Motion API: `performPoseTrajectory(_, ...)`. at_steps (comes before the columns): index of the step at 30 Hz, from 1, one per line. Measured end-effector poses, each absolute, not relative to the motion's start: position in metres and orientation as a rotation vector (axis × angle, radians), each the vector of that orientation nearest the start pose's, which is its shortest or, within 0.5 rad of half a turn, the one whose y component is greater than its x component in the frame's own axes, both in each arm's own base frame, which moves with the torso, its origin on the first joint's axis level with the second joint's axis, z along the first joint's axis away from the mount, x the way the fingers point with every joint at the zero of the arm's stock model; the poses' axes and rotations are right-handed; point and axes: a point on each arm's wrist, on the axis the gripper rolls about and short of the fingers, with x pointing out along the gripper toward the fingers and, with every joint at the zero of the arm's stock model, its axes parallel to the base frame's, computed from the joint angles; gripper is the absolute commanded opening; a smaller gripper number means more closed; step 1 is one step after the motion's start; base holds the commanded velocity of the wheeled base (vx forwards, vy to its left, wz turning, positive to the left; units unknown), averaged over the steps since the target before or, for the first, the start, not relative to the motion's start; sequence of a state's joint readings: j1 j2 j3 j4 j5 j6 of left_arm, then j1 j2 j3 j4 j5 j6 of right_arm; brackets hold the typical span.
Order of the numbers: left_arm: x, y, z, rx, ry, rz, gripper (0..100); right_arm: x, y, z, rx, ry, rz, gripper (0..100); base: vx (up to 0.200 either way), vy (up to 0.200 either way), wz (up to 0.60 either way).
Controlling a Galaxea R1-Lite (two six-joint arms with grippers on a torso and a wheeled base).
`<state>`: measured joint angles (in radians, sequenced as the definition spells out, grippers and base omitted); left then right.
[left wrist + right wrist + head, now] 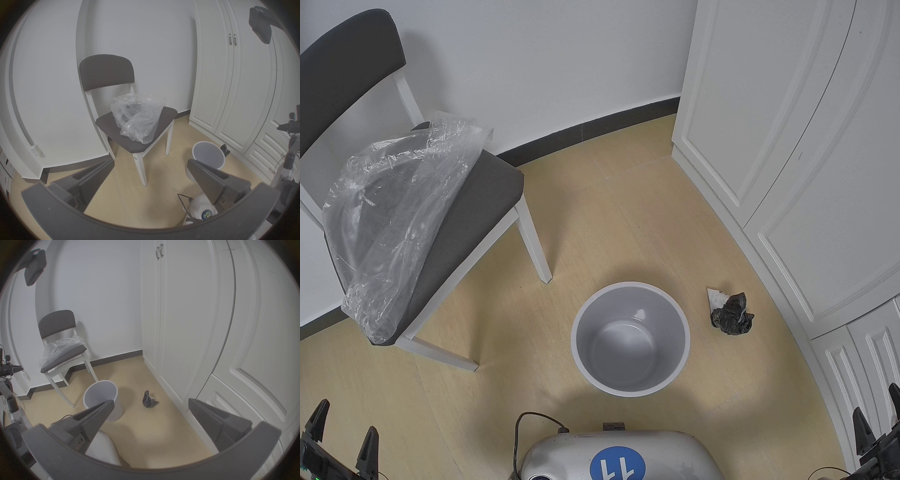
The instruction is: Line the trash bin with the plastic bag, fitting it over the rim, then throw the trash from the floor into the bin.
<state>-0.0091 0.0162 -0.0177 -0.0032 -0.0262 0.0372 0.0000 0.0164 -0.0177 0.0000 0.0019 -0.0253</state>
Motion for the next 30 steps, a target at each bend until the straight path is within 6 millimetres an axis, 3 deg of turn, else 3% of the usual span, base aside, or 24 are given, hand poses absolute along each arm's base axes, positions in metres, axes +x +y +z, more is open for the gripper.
performPoseTrajectory(10, -0.023, 0.001, 0.081, -0.04, -0.002, 0.004, 100, -0.023, 0.0, 0.081, 0.02, -0.003, 0.005, 100, 0.0, 0.0, 0.0)
performPoseTrajectory(19, -0.023, -0.001, 0.082, 0.043, -0.014, -0.049, 100, -0.023, 0.0, 0.081, -0.031, -0.003, 0.007, 100, 0.0, 0.0, 0.0)
performPoseTrajectory(25, -0.023, 0.0, 0.083, -0.015, -0.019, -0.034, 100, -0.023, 0.0, 0.081, 0.003, -0.004, 0.007, 100, 0.0, 0.0, 0.0)
performPoseTrajectory(30, -0.025, 0.0, 0.099, -0.064, -0.157, -0.029, 100, -0.023, 0.0, 0.081, 0.012, -0.004, 0.001, 100, 0.0, 0.0, 0.0)
